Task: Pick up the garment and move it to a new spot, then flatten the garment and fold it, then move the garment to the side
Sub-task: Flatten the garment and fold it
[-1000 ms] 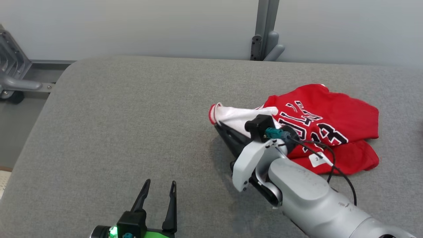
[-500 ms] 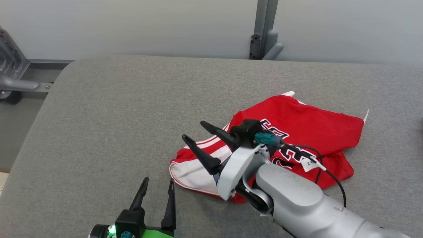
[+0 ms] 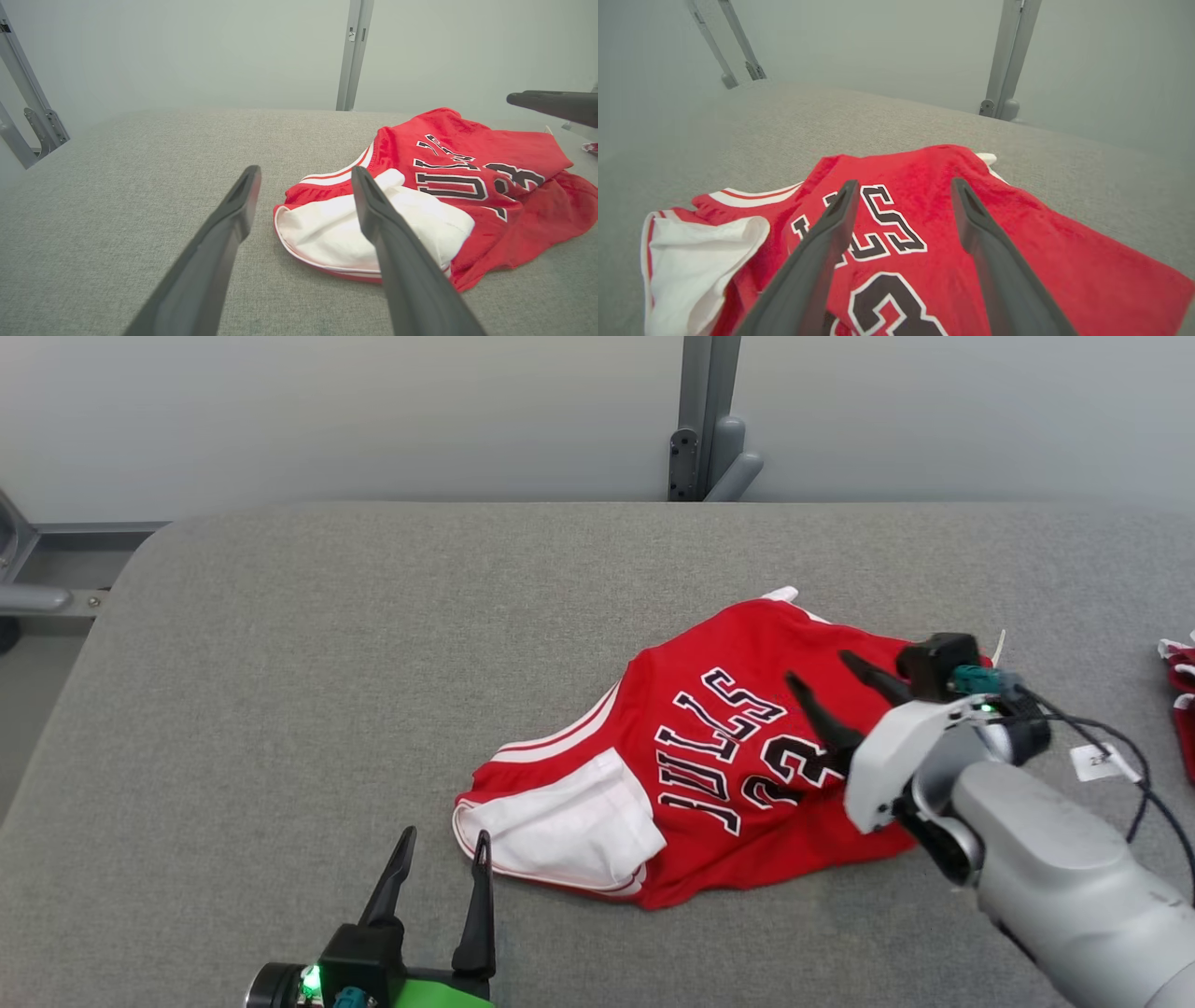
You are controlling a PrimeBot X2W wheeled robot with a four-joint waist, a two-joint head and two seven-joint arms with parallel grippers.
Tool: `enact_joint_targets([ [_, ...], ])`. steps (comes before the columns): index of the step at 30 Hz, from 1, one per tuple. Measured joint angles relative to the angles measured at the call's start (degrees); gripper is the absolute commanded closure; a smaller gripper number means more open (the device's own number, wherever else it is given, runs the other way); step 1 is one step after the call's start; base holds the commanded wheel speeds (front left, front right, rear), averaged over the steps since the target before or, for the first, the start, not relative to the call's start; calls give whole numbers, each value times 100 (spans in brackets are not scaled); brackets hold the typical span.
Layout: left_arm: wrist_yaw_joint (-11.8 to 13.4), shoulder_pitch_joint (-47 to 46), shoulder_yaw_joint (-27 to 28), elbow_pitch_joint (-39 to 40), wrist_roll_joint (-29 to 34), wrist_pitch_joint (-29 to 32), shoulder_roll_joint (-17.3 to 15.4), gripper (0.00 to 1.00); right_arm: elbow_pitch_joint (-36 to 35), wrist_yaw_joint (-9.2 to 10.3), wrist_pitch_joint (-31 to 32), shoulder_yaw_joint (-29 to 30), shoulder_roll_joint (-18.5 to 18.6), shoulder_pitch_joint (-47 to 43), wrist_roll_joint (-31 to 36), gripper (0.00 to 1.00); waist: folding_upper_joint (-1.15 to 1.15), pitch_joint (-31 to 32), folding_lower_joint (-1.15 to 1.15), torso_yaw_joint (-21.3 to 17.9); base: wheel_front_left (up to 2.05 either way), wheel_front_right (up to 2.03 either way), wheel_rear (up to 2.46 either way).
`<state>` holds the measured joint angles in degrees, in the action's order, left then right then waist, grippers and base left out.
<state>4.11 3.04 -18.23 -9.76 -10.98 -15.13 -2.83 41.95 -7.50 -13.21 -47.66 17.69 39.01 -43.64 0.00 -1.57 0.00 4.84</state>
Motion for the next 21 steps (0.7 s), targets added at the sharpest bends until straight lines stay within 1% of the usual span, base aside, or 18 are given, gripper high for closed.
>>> enact_joint_targets([
  [4, -8, -21, -20, 130, -11, 0, 0, 0, 503, 1, 342, 131, 390, 98, -293, 0, 0, -67, 0, 16, 0, 0, 0],
  [6, -9, -44, -47, 210, -11, 0, 0, 0, 750, 1, 538, 240, 521, 168, -501, 0, 0, -105, 0, 42, 0, 0, 0],
  [7, -14, -108, -81, 278, -10, 0, -1, 0, 1006, 1, 728, 324, 616, 203, -636, 0, 0, -141, 0, 76, 0, 0, 0],
  [10, -27, -165, -157, 356, -5, 0, 0, 0, 1460, 1, 911, 485, 754, 321, -767, 0, 0, -200, 0, 147, 0, 0, 0],
  [13, -42, -233, -207, 404, 2, 0, 0, 0, 1847, 0, 990, 616, 817, 427, -864, 0, 0, -273, 0, 226, 0, 0, 0],
  [17, -42, -265, -241, 416, 23, 0, 0, 0, 2342, 1, 1023, 624, 883, 604, -769, 0, 0, -383, 0, 337, 0, 0, 0],
  [21, -42, -285, -280, 410, 44, 0, 0, 0, 2727, 1, 1088, 753, 821, 656, -851, 0, 0, -484, 0, 452, 0, 0, 0],
])
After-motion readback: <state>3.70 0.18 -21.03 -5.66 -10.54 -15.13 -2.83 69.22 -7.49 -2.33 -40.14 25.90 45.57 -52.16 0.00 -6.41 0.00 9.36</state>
